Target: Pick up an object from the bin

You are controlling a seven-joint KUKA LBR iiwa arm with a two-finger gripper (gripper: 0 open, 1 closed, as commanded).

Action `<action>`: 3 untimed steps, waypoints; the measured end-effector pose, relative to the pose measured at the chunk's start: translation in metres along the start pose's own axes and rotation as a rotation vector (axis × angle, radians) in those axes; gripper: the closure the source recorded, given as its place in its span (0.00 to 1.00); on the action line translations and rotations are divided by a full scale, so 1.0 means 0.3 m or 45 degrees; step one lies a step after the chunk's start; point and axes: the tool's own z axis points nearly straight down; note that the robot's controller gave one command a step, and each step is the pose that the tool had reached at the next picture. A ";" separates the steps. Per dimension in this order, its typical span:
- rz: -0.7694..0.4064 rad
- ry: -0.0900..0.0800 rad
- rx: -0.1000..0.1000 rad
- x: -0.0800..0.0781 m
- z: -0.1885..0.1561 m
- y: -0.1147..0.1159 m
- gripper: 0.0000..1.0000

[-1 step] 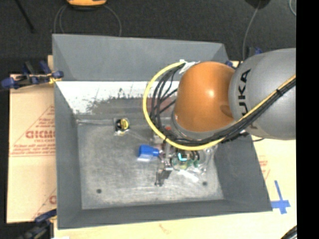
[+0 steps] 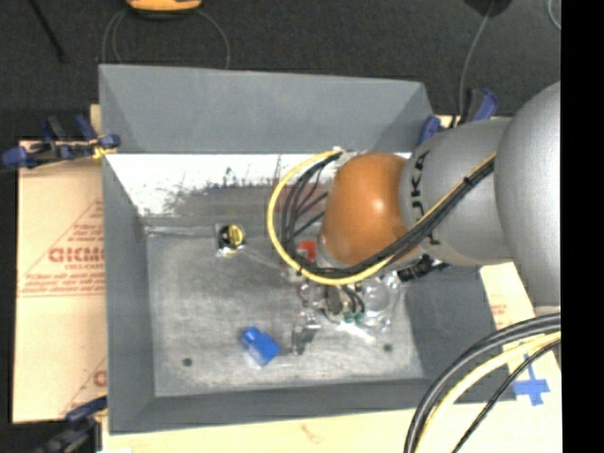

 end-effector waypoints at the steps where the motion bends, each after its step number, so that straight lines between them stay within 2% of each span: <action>1: 0.160 -0.004 -0.004 -0.061 0.065 -0.133 0.00; 2: 0.093 -0.002 0.010 0.025 -0.112 -0.383 0.00; 3: -0.139 -0.019 0.011 -0.001 0.056 -0.395 0.00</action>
Offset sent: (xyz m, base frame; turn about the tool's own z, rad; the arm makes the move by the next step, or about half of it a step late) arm 0.0158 -0.0414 -0.0229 0.1298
